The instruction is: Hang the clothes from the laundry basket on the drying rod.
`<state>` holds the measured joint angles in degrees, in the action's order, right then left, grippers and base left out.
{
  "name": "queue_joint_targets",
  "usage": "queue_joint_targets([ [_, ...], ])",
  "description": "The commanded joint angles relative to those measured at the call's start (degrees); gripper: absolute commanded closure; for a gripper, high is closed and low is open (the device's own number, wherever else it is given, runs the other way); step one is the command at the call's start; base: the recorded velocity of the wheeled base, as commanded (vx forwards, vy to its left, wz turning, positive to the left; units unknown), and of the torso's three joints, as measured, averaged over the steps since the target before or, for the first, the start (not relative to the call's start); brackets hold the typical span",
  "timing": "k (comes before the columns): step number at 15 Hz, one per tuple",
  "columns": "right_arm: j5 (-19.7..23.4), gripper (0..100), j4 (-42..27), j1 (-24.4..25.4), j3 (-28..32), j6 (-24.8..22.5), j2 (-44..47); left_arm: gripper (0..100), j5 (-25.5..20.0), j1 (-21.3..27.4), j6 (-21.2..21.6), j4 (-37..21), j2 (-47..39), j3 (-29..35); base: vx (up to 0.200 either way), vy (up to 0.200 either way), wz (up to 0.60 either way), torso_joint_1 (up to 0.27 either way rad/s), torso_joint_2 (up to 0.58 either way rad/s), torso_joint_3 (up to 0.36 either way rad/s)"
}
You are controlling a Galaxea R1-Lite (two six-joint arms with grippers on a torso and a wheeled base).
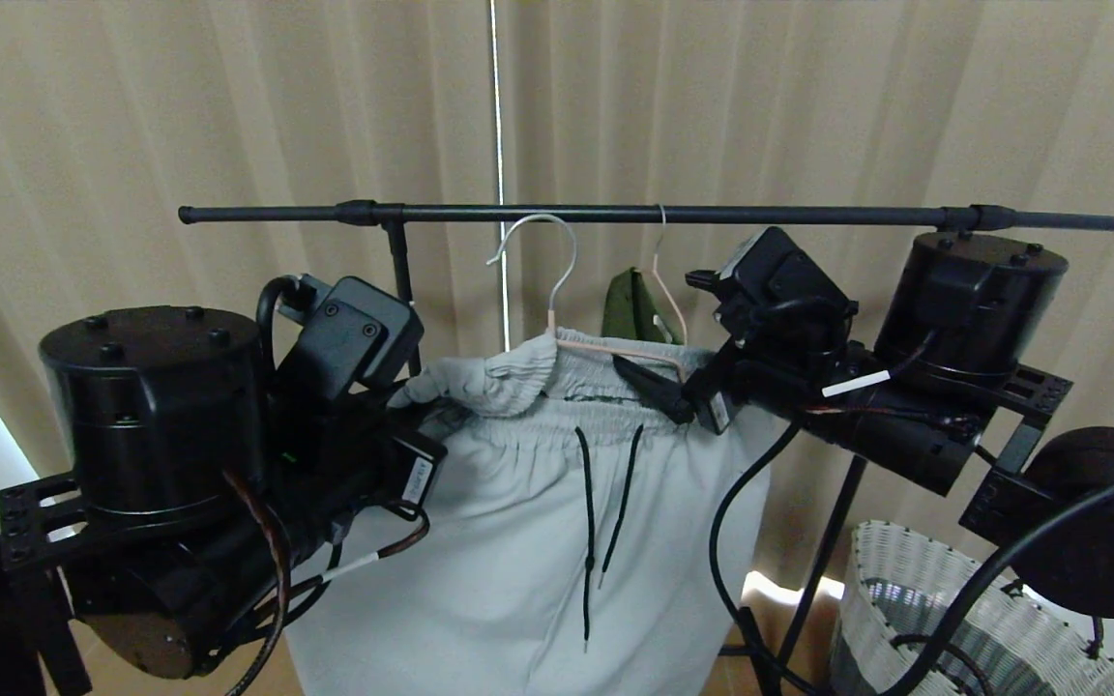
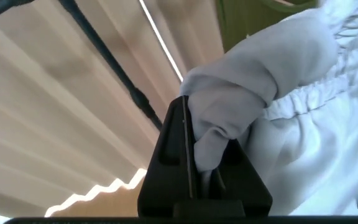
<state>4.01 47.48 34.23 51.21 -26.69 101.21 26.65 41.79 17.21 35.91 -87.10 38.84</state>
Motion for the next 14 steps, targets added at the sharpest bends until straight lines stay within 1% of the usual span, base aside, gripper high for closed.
queue_joint_targets([
  [1, 0.03, 100, -0.02, -0.04, 0.03, -0.03, 0.66, 100, -0.02, 0.75, 0.01, 0.03, 1.06, -0.26, 0.000, 0.000, 0.00, 0.000, 0.00, 0.000],
  [3, -0.06, 100, 0.07, -0.04, -0.24, -0.03, 0.57, 100, -0.02, 1.01, 0.01, 0.12, 2.02, -0.52, 0.000, 0.000, 0.00, 0.000, 0.00, 0.000],
  [8, 0.03, 100, 0.15, -0.04, -0.41, 0.05, 0.48, 100, -0.11, 0.93, 0.10, 2.85, 2.29, -2.10, 0.000, 0.000, 0.00, 0.000, 0.00, 0.000],
  [13, 0.03, 100, 0.33, -0.04, -0.68, 0.05, -0.04, 100, -0.19, 0.93, 0.28, 2.93, 2.38, -2.80, 0.000, 0.000, 0.00, 0.000, 0.00, 0.000],
  [14, 0.03, 100, 0.33, -0.04, -0.85, 0.05, -0.57, 100, -0.81, 0.93, 0.28, 2.93, 2.38, -2.89, 0.000, 0.000, 0.00, 0.000, 0.00, 0.000],
])
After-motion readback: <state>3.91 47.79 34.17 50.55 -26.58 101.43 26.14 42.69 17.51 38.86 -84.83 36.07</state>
